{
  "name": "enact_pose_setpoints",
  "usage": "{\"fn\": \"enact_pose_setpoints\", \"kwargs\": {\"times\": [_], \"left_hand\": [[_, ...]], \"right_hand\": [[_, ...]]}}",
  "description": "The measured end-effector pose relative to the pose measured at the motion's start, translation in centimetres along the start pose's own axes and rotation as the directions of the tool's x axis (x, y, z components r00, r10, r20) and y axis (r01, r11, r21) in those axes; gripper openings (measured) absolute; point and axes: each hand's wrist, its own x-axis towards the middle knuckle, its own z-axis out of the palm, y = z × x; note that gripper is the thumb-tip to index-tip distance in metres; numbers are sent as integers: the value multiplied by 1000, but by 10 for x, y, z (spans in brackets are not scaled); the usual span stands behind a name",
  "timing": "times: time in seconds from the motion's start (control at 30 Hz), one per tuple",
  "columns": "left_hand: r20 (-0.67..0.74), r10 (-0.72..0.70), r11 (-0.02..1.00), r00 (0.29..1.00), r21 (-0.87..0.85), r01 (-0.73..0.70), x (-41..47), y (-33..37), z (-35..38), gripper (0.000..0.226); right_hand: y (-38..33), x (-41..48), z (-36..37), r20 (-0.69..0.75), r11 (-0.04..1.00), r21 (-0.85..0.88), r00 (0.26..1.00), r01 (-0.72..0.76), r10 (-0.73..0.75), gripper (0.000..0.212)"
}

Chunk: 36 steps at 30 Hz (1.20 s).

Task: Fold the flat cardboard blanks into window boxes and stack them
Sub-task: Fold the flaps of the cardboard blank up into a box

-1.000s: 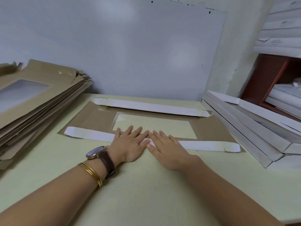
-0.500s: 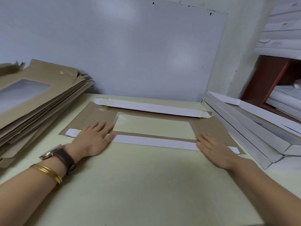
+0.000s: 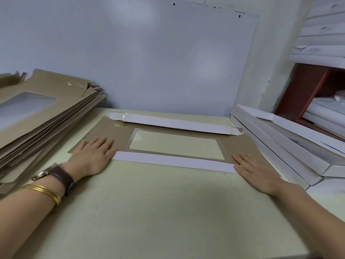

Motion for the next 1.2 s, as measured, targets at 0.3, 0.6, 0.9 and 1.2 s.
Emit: {"fn": "enact_pose_setpoints", "kwargs": {"times": [0.3, 0.6, 0.9, 1.2], "left_hand": [[-316, 6, 1000, 949, 6, -4, -10, 49, -5, 53], [-277, 283, 901, 918, -252, -353, -36, 155, -14, 50], [-272, 366, 822, 890, -354, -446, -44, 194, -20, 44], [-168, 260, 891, 951, -337, -303, -37, 169, -16, 37]], "right_hand": [[-16, 4, 5, -4, 993, -90, 997, -80, 80, 61], [-85, -3, 0, -61, 960, -229, 986, -163, 153, 64], [-153, -14, 1, -125, 913, -409, 990, 2, -58, 41], [-191, -21, 5, -176, 924, -353, 960, 147, -220, 39]]}}
